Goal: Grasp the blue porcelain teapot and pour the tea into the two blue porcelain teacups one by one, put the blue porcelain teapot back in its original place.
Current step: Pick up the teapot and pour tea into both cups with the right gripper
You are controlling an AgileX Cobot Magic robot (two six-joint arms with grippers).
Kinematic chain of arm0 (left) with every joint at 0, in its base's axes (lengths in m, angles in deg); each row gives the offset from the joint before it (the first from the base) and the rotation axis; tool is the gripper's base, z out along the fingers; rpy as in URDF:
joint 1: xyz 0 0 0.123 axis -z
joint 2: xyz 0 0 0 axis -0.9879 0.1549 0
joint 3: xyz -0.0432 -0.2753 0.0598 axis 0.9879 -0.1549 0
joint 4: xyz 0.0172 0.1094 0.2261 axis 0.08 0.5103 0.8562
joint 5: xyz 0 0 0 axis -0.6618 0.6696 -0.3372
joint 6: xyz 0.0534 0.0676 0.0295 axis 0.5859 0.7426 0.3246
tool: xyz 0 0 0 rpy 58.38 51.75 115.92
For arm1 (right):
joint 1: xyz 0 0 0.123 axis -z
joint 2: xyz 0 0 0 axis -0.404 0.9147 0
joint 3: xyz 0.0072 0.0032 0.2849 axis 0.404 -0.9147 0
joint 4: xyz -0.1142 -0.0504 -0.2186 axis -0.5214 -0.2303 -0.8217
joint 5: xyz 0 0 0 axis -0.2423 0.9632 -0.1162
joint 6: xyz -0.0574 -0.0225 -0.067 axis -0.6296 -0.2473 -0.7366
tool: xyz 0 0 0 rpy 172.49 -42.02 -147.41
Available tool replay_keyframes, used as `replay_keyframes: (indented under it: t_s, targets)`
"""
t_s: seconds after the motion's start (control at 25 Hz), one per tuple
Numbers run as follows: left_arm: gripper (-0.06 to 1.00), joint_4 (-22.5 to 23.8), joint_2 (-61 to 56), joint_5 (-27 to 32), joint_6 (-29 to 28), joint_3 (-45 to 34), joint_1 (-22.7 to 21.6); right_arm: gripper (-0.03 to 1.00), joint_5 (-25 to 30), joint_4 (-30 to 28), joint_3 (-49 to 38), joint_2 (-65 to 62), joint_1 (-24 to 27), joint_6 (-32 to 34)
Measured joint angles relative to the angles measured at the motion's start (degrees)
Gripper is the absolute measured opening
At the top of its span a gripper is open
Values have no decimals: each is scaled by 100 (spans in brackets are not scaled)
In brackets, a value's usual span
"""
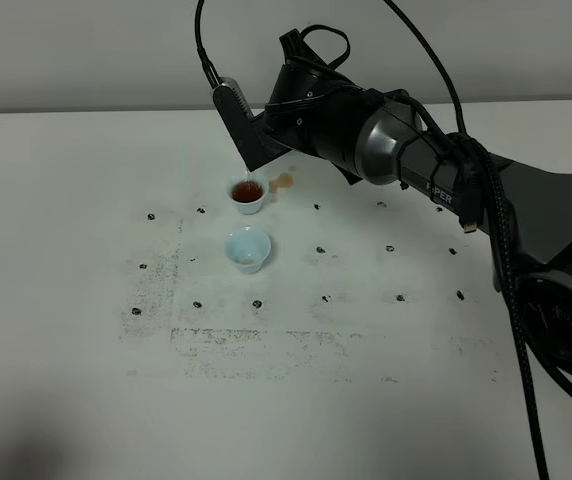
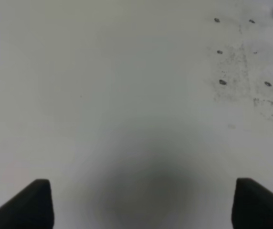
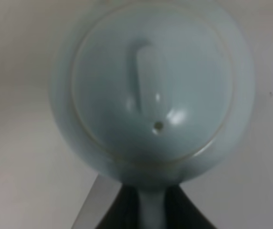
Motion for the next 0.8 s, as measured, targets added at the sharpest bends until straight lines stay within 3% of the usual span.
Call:
replay_keyframes:
  t_s: [0.32,0.8]
  targets:
    - [72,0,0,0,0,0,0,5,-6,198,0,0,13,0]
    - [72,0,0,0,0,0,0,5,-269,1590,0,0,283,2]
